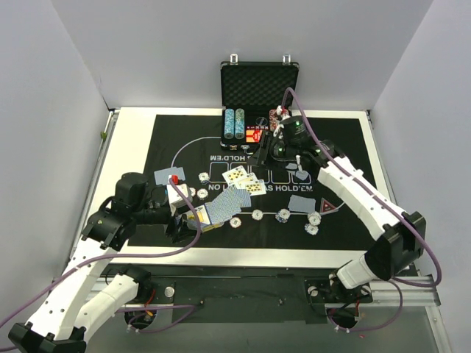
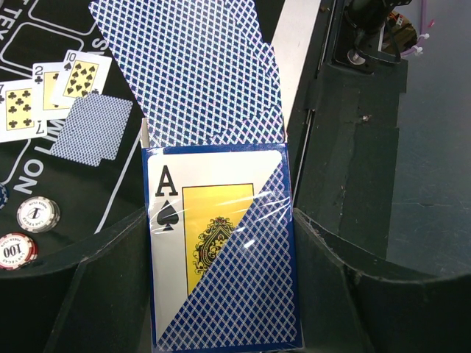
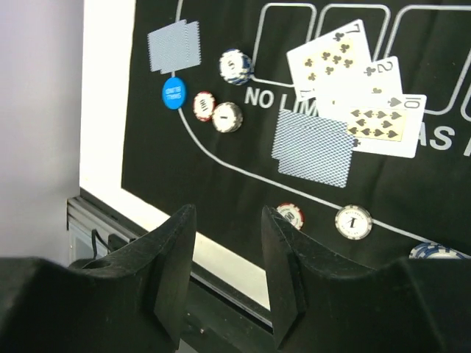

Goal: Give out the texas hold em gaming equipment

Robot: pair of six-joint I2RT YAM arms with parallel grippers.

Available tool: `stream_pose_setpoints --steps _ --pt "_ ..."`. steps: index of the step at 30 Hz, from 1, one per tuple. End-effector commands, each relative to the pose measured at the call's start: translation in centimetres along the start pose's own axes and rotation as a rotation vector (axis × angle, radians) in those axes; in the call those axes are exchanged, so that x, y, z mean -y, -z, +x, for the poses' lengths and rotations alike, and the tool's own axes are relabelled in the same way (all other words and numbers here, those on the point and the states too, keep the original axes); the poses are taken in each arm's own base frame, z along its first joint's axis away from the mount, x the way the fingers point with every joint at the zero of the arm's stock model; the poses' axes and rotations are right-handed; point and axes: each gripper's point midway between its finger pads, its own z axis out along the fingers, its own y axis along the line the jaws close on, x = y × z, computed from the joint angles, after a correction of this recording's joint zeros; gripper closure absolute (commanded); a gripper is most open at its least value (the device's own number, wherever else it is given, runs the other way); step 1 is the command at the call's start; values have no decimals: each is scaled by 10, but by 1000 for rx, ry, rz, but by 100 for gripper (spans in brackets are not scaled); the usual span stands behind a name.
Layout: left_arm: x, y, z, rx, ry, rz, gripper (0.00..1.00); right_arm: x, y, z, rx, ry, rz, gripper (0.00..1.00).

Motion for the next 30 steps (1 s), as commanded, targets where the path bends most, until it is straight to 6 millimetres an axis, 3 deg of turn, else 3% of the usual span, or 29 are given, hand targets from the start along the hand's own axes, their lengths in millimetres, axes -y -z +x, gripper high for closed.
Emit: stream_pose_setpoints --steps 1,7,10,25,30 --pt "3 2 -17 61 -67 22 100 6 19 31 -97 109 95 63" --pt "2 2 -18 59 -69 19 100 -21 31 31 -65 123 56 64" --pt "0 2 -20 59 -75 9 100 -29 37 45 -81 180 75 65" --pt "-7 1 -22 52 -81 -10 100 -48 50 101 -127 378 121 70" --pt "-8 0 -21 50 -79 -11 100 -46 53 104 -111 406 150 72"
